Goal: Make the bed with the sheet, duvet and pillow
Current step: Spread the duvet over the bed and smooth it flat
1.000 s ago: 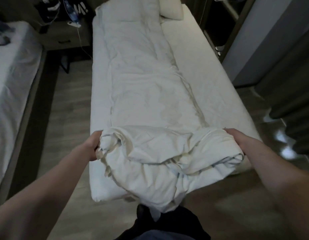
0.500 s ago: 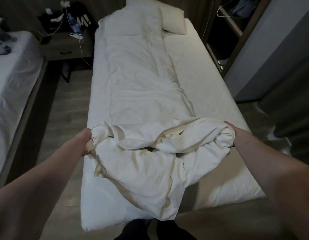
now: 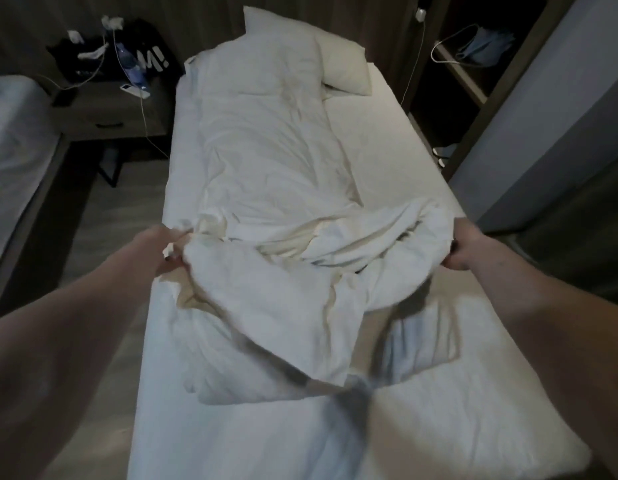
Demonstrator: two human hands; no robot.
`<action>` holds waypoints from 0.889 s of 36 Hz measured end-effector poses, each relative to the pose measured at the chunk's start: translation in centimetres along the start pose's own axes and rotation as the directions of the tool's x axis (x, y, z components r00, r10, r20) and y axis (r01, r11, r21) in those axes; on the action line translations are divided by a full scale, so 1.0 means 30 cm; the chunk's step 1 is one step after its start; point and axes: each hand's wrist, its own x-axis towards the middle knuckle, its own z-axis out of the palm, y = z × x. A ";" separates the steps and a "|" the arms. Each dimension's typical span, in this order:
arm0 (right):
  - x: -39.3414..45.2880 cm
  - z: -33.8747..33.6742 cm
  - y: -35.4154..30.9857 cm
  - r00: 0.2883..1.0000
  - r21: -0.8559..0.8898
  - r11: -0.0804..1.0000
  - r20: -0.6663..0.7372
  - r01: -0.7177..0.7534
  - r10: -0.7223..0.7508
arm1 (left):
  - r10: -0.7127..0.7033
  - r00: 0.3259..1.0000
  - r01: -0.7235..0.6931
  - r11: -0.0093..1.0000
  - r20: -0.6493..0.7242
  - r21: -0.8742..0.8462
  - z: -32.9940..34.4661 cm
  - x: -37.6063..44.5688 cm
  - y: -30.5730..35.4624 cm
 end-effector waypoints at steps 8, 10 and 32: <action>0.196 0.067 0.111 0.987 -0.066 0.985 -0.012 0.159 -0.161 | 0.263 0.963 -0.244 0.779 0.052 0.577 0.047 0.099 -0.099; 0.238 0.061 0.169 0.972 -0.272 0.938 -0.040 0.213 -0.232 | 0.316 0.937 -0.333 0.678 0.149 0.656 0.093 0.079 -0.128; 0.595 0.070 0.242 0.499 -0.760 -0.034 0.459 0.649 -0.735 | 0.562 0.280 -0.844 -0.242 0.778 0.478 0.400 0.347 -0.014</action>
